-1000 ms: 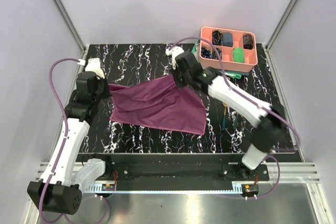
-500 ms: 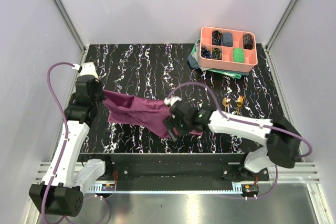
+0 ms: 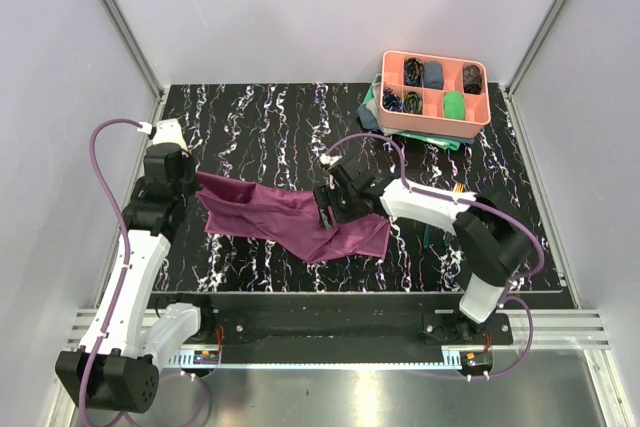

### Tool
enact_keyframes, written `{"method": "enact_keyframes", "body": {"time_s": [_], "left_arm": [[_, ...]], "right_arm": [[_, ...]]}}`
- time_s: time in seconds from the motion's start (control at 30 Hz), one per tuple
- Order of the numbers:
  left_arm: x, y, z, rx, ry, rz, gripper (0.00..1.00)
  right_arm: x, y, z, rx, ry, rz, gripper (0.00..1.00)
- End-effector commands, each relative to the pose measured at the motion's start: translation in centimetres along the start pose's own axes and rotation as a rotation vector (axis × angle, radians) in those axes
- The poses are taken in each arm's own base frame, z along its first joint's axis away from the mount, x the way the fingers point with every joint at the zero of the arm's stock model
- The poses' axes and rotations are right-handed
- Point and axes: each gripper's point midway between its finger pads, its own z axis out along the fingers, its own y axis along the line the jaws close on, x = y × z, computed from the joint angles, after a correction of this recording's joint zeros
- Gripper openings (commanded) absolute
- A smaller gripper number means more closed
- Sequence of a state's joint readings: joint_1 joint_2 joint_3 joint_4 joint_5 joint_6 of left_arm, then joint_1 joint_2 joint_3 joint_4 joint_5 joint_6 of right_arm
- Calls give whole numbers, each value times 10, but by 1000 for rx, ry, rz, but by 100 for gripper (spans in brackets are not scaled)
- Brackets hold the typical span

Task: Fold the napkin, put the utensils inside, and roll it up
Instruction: Flatten the napkin out

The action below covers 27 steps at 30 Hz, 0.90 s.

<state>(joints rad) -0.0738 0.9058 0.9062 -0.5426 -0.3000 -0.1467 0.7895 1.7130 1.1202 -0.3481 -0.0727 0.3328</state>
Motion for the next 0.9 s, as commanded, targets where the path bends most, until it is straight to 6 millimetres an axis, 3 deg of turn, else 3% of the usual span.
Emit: {"method": "enact_keyframes", "body": {"time_s": [0.0,0.1,0.2,0.23,0.3,0.33,0.37,0.4,0.47,0.53,0.57,0.6,0.63,0.67,0.77,0.8,0.87], "left_arm": [[-9,-2,0,16,-38,-7,0],[-10,-4,1,25,-36,-6,0],[-8,-5,1,31,-34,-7,0],[-8,-5,1,33,-32,-8,0],[-8,-7,1,40,-30,-9,0],[-8,-7,1,42,-30,-9,0],[-8,-8,2,44,-26,-10,0],[-8,-8,2,44,-28,-10,0],[-8,-8,2,44,-28,-10,0],[-7,-8,2,44,-25,-10,0],[-7,-8,2,44,-25,-8,0],[-7,-8,3,44,-23,-9,0],[-6,-8,3,42,-22,-9,0],[-5,-8,4,43,-17,-8,0],[-6,-9,3,51,-19,-10,0],[-6,-10,4,52,-18,-9,0],[-6,-11,4,58,-17,-8,0]], "right_arm": [[-6,23,12,-119,0,-27,77],[3,16,24,-91,32,-9,75],[5,20,26,-109,44,-1,39],[1,25,23,-128,39,-1,18],[-7,41,12,-181,22,7,6],[-13,59,6,-209,2,-13,1],[-17,72,0,-228,-13,-34,1],[-23,91,-6,-253,-28,-62,2],[-10,131,-7,-306,-2,-125,7],[-10,162,-12,-375,7,-144,13],[3,178,-10,-420,49,-164,30],[2,186,-13,-440,47,-172,36],[4,188,-14,-447,48,-184,40],[-2,186,-20,-435,20,-184,53],[-10,160,-29,-325,-68,-217,70],[-6,142,-25,-283,-64,-208,77],[-8,127,-29,-262,-74,-197,80]]}}
